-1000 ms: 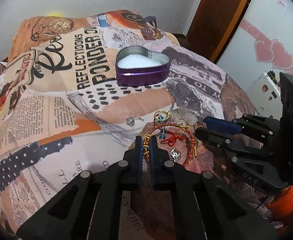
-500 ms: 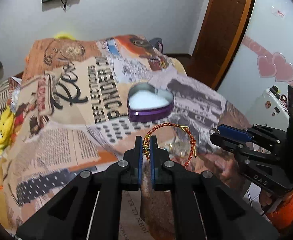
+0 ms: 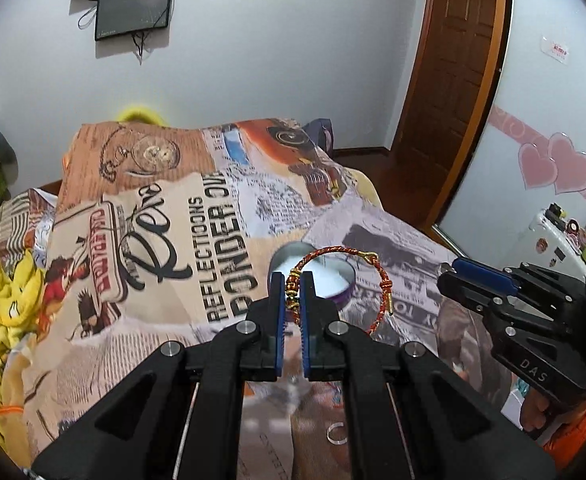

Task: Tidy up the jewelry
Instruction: 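Carry bracelet and ring into the purple heart tin and open both tools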

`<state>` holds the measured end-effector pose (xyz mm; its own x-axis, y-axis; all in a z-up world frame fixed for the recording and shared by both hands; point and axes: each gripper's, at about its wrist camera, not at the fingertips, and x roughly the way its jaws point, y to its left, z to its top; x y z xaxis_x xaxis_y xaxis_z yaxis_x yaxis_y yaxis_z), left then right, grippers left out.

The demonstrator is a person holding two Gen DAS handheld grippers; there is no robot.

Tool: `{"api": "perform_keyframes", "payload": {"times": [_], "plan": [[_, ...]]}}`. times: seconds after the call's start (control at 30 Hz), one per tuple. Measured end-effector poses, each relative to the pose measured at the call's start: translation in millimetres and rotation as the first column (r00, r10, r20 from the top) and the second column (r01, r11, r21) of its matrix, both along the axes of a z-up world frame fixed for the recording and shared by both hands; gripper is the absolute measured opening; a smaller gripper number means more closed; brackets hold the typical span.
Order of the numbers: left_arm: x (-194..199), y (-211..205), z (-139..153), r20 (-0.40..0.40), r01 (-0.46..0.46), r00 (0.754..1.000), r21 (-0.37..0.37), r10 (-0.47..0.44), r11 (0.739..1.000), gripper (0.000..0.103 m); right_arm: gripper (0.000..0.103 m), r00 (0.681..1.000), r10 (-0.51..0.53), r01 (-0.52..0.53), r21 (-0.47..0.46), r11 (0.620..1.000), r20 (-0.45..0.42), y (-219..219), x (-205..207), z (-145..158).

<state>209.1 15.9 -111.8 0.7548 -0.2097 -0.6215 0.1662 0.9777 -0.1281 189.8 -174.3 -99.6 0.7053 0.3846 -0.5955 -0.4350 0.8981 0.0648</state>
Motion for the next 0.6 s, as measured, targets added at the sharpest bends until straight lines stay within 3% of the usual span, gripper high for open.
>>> {"api": "perform_keyframes", "payload": {"times": [0.27,0.6], "plan": [[26,0,-6,-0.004,-0.01,1.0,0.012,0.01,1.0,0.005,0.02,1.0,-0.016,0.016,0.011,1.0,0.022,2,16,3],[63,-1,-32,-0.063,-0.003,0.998,0.043,0.006,0.999,0.005,0.02,1.0,0.002,-0.002,0.011,1.0,-0.003,15,43,-7]]}}
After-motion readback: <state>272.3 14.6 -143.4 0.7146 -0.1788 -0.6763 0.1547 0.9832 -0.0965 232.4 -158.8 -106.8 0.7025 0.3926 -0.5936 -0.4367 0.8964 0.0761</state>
